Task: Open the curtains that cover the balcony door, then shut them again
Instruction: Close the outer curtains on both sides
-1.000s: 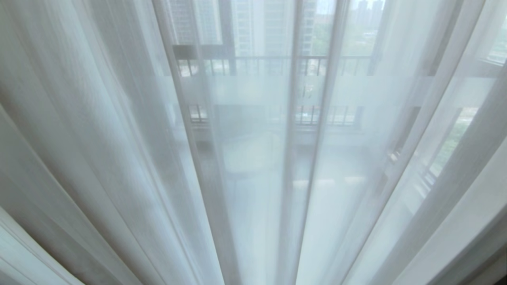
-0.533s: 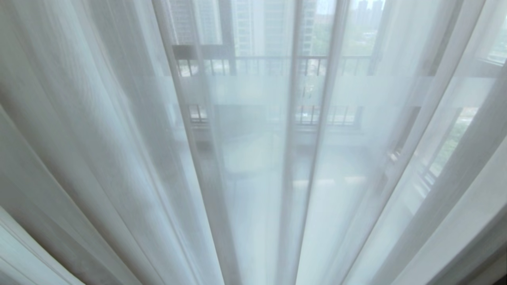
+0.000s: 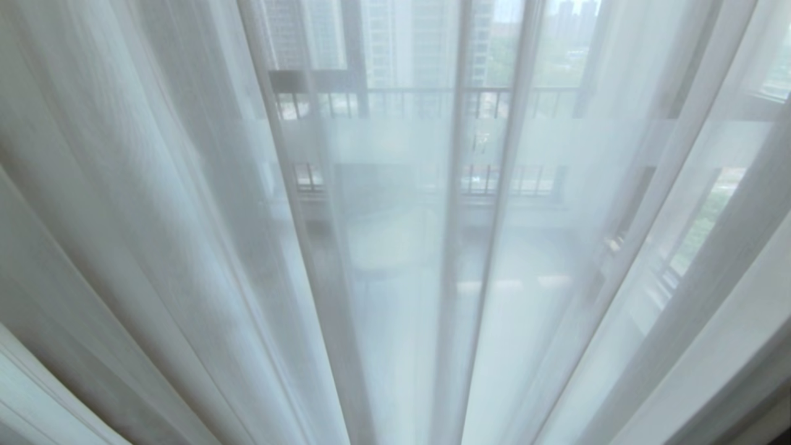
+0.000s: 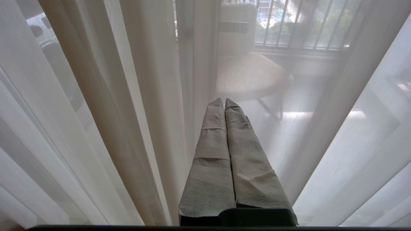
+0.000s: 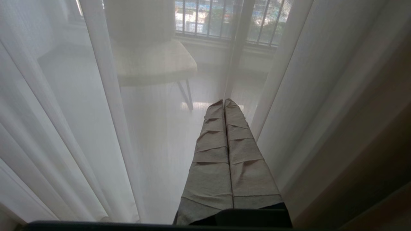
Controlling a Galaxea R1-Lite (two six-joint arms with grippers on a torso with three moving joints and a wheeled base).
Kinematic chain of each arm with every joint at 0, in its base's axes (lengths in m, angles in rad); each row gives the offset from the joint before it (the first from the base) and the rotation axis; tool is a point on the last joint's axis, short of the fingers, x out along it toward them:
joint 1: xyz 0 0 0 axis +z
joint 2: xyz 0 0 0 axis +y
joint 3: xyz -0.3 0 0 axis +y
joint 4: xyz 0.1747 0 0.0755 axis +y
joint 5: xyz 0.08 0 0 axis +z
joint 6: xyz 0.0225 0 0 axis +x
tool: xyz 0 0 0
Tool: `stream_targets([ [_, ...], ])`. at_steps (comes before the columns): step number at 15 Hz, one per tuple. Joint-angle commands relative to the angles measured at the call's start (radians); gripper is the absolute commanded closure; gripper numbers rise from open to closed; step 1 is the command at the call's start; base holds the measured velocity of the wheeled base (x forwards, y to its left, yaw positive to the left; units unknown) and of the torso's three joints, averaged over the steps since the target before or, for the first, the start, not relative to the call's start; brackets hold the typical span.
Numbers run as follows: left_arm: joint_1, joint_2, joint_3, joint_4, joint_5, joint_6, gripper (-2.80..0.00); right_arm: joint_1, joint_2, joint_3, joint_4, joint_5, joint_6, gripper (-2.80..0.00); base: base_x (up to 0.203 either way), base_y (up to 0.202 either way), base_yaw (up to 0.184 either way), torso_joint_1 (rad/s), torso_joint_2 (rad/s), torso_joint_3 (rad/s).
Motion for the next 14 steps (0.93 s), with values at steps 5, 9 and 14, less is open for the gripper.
stream_targets([
  [5,0.0,0.0,0.0,0.0,0.001,-0.001,0.0,0.0,0.0,0.0,0.0,0.0,-0.001,0.0,0.0,0.0,0.0,0.0,0.0,0.0],
  [9,0.0,0.0,0.0,0.0,0.001,-0.001,0.0,0.0,0.0,0.0,0.0,0.0,-0.001,0.0,0.0,0.0,0.0,0.0,0.0,0.0],
  [14,0.001,0.0,0.001,0.0,0.002,0.001,0.0,0.0,0.0,0.0,0.0,0.0,-0.001,0.0,0.0,0.0,0.0,0.0,0.0,0.0],
])
